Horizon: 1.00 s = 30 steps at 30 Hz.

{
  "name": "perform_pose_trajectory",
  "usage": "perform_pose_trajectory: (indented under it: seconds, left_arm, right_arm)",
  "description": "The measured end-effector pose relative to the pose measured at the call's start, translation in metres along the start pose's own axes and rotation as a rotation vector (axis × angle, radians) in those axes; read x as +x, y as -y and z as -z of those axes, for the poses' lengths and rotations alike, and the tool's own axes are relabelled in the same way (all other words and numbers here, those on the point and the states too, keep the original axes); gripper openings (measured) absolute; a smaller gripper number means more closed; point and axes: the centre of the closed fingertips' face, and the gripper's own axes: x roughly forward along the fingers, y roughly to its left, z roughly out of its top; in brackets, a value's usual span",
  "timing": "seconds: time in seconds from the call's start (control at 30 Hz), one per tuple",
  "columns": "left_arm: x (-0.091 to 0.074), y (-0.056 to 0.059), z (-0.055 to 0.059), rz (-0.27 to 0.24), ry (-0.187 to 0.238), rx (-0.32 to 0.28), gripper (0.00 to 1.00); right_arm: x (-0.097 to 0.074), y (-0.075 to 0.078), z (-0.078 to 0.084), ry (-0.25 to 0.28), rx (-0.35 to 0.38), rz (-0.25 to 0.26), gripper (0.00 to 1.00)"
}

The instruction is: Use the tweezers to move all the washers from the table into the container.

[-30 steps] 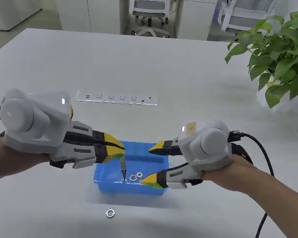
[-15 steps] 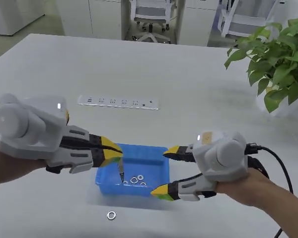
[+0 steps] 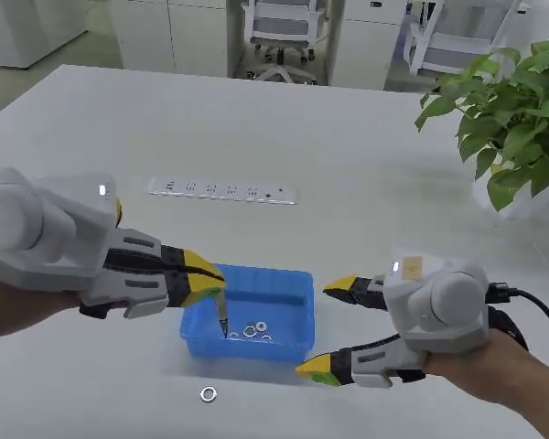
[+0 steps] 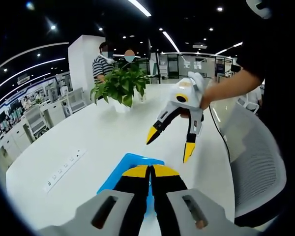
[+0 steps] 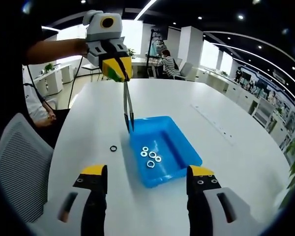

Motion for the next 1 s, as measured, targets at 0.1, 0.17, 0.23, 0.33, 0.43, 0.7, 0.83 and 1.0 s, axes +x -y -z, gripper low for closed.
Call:
perform_pose_trajectory:
  seconds: [0.1,0.17,0.23,0.33,0.43,0.7,0.83,1.0]
  left_arm:
    - [-0.003,0.002,0.001,-0.003,-0.001,-0.003,0.05]
    - [-0.004,0.004,0.002,-0.003,-0.005,-0.005,0.05]
    - [-0.006,0.007,0.006,0.000,-0.011,-0.012,0.05]
    - [-0.007,0.011,0.011,-0.001,-0.022,-0.014,0.05]
    - [-0.007,0.014,0.015,0.000,-0.030,-0.013,0.05]
    - [-0.004,0.021,0.026,0.006,-0.050,0.004,0.05]
    - [-0.002,0.022,0.031,0.010,-0.062,-0.001,0.05]
    - [-0.001,0.024,0.038,0.013,-0.068,-0.006,0.05]
  right_arm:
    - [-0.001,-0.003,0.002,0.007,0.006,0.002,0.70]
    - [-0.001,-0.006,0.004,0.007,0.011,0.006,0.74]
    - [-0.002,-0.007,0.004,0.016,0.020,0.009,0.77]
    - [-0.001,-0.009,0.004,0.019,0.027,0.013,0.81]
    - [-0.002,-0.010,0.002,0.035,0.043,0.015,0.86]
    - [-0.001,-0.012,0.002,0.039,0.052,0.018,0.94]
    - [0.000,-0.016,0.006,0.029,0.056,0.011,0.94]
    - [0.001,-0.019,0.009,0.026,0.058,0.006,0.95]
